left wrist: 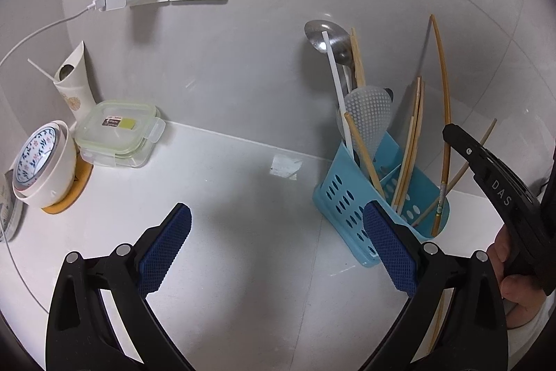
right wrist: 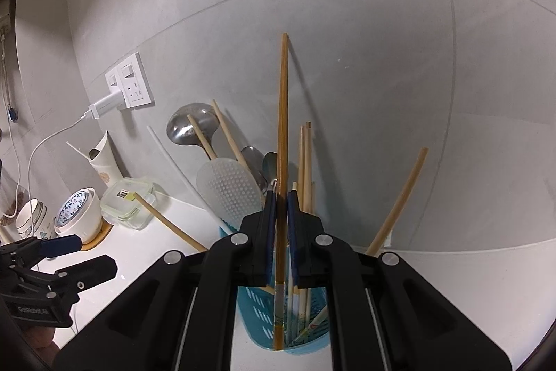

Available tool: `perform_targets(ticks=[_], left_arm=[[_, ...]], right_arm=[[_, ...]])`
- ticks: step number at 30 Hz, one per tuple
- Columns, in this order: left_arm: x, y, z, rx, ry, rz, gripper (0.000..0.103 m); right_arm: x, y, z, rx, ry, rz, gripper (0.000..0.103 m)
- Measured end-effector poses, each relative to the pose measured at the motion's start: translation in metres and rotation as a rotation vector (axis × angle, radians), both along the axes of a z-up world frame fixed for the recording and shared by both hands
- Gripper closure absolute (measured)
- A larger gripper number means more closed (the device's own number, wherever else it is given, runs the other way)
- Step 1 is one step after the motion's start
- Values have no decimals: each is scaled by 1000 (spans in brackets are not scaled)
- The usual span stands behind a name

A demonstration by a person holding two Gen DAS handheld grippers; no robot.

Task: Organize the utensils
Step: 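Lower the dark yellow chopstick into the caddy and open the right gripper, then move both open grippers back over the last chopsticks on the counter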

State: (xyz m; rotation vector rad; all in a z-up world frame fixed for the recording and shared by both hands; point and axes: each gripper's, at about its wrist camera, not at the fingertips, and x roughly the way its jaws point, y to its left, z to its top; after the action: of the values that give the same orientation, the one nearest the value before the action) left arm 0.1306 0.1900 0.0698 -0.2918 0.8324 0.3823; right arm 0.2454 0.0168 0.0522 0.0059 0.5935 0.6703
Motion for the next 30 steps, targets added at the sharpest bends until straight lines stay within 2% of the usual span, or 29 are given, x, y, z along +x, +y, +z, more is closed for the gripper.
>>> perform_targets(ticks=[11, 13, 15, 18, 21, 23, 27, 30], left_arm=[[0, 2, -5, -4, 6, 14, 6], [0, 1, -4, -7, 3, 12, 6], [1, 0, -3, -4, 0, 7, 6], [1, -2, -2, -4, -4, 1, 6], [1, -5, -1, 4, -1, -6, 6], [2, -7, -2, 3, 1, -8, 6], [2, -14, -4, 4, 11, -21, 6], [1, -21, -6, 8, 20, -34, 6]], right_arm=[[-4, -5, -5, -34, 19, 0, 93], [-5, -7, -3, -38, 25, -7, 82], [-7, -11, -1, -38, 23, -21, 65], [-10, -17, 1, -49, 19, -35, 55], [-15, -26, 3, -65, 3, -80, 30], [-19, -31, 3, -85, -19, -102, 22], [-23, -45, 1, -104, -6, -136, 10], [-28, -60, -5, -127, 1, -171, 8]])
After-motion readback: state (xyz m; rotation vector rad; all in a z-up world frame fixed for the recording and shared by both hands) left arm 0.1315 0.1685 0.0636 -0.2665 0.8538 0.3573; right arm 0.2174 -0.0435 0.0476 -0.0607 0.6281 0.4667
